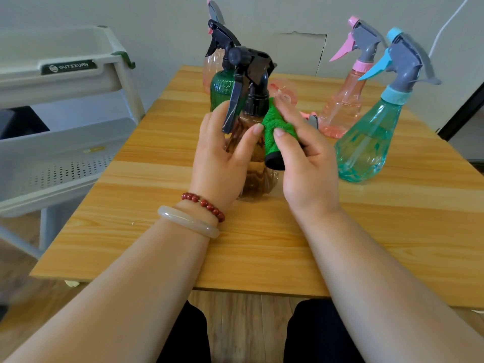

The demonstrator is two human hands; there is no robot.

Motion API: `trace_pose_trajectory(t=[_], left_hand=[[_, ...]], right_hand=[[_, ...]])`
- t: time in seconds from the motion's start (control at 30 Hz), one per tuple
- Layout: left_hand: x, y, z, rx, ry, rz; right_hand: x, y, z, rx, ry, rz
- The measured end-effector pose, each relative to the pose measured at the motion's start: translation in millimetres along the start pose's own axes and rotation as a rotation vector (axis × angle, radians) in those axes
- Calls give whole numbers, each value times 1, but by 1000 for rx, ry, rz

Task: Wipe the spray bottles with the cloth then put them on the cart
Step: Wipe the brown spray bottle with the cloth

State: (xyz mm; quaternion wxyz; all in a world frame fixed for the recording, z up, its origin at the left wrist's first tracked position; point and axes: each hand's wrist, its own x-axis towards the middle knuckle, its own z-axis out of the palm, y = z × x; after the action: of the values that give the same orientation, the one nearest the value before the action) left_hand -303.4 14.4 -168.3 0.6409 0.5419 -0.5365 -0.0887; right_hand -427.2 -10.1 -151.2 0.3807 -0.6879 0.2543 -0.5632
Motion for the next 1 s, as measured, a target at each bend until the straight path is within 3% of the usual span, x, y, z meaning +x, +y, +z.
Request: trace_pose_trajectory(t=[0.1, 0.2, 0.3, 0.4, 0.47, 0.57, 0.63, 0.83, 0.93, 1.0], left_hand=[[2, -1, -1, 16, -34, 7], [3, -1, -1, 17, -56, 1], [0, 1, 0, 29, -75, 32], [-3, 5, 0, 25, -84, 69], [-4, 8, 1, -27, -98, 63], [-5, 6, 1, -31, -85, 46], [-5, 4, 1, -17, -75, 34], [-1, 2, 1, 80, -44, 68], [-2, 1, 0, 119, -43, 47], [-2, 2, 0, 112, -36, 21]], right_hand=[[4, 3, -1, -120, 15, 191], [8, 7, -2, -56, 62, 367], [3, 1, -1, 39, 25, 131], [-1, 4, -1, -62, -15, -132], [1, 6, -1, -115, -5, -92], [2, 4, -2, -118, 45, 197], [4, 8, -4, -148, 30, 264], [-2, 4, 2, -170, 3, -150], [2, 2, -1, -161, 23, 79], [3, 4, -5, -291, 18, 257]])
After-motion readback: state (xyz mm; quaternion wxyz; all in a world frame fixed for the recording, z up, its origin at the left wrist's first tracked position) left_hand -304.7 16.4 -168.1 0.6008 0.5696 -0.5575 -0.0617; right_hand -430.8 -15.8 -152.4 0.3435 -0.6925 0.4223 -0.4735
